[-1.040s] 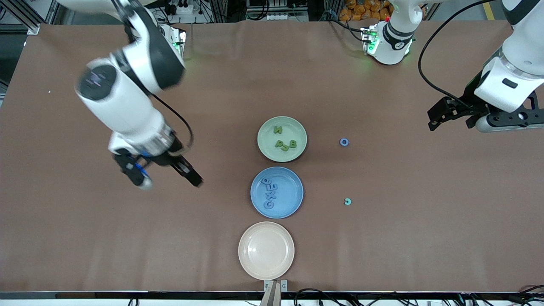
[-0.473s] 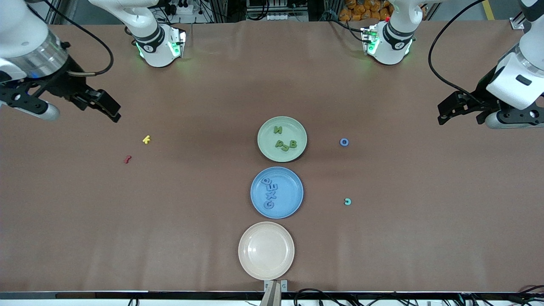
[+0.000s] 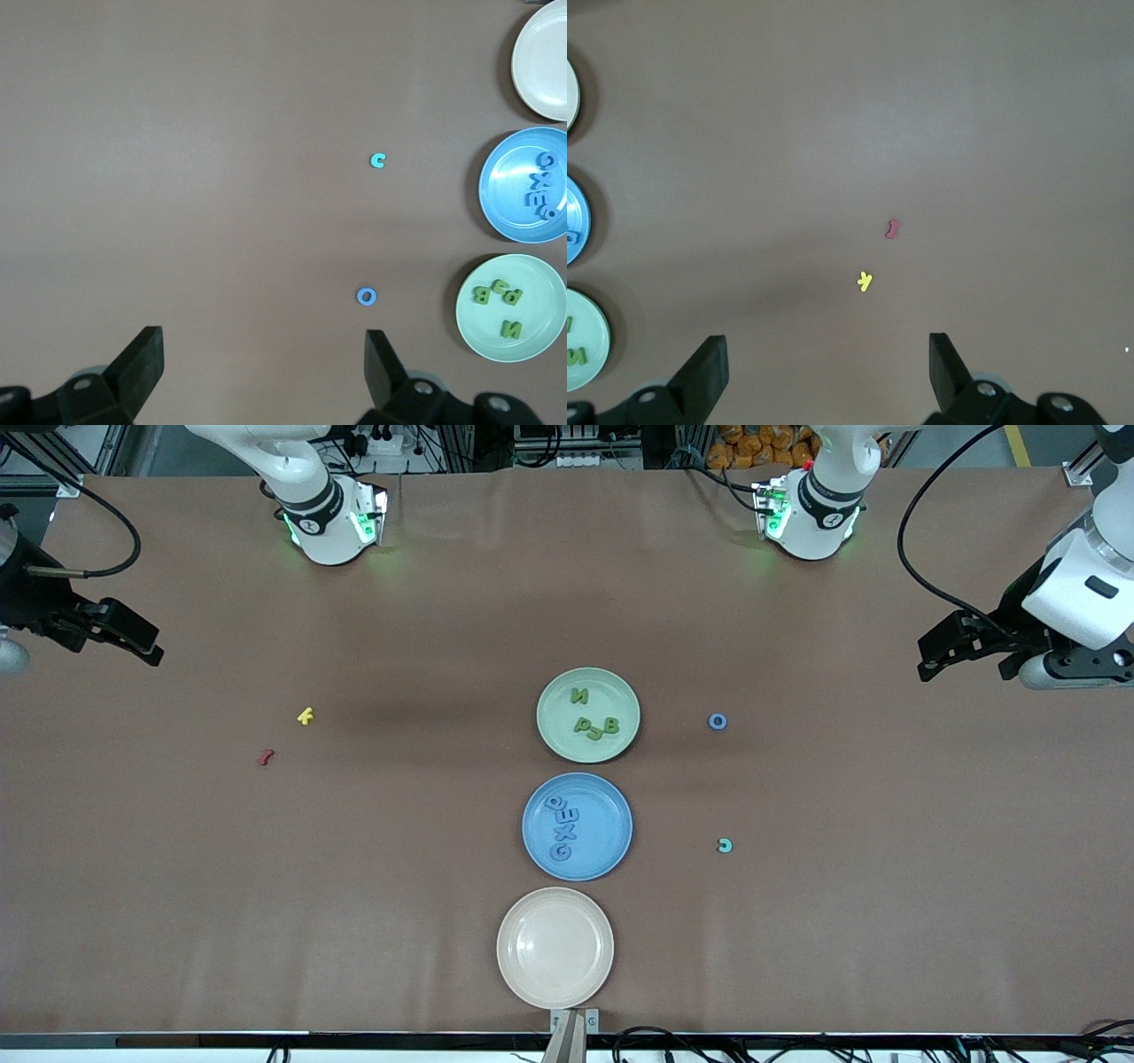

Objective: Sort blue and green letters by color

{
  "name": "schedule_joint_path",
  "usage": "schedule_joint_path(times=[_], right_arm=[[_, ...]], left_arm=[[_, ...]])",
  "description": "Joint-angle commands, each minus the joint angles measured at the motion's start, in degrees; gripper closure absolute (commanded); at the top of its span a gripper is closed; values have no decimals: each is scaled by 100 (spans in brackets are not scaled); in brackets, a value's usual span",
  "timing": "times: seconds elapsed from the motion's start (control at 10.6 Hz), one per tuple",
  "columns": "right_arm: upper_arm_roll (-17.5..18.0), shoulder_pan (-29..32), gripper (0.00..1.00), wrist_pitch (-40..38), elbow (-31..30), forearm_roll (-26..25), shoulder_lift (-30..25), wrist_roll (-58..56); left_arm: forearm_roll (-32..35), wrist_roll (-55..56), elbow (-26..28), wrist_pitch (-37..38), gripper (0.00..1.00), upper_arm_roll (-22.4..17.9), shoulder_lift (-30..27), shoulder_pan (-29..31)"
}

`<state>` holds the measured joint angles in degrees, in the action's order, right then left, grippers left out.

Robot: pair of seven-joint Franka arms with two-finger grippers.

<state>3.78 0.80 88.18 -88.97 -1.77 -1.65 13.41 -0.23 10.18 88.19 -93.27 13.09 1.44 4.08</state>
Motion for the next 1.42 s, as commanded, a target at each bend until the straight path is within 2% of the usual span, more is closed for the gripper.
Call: schedule_joint_path(times=[0.0, 0.38, 1.32], right_arm=[[-342, -317, 0, -82, 2, 10, -116, -652], [-378, -194, 0, -284, 108, 203, -151, -831], [-360, -194, 0, -372, 99, 203, -143, -1227]], left_arm=[[-109, -192, -127, 169, 0, -17, 14, 32], [-100, -201, -153, 178, 0, -25, 14, 32], [-117, -201, -153, 195, 0, -17, 5, 32]])
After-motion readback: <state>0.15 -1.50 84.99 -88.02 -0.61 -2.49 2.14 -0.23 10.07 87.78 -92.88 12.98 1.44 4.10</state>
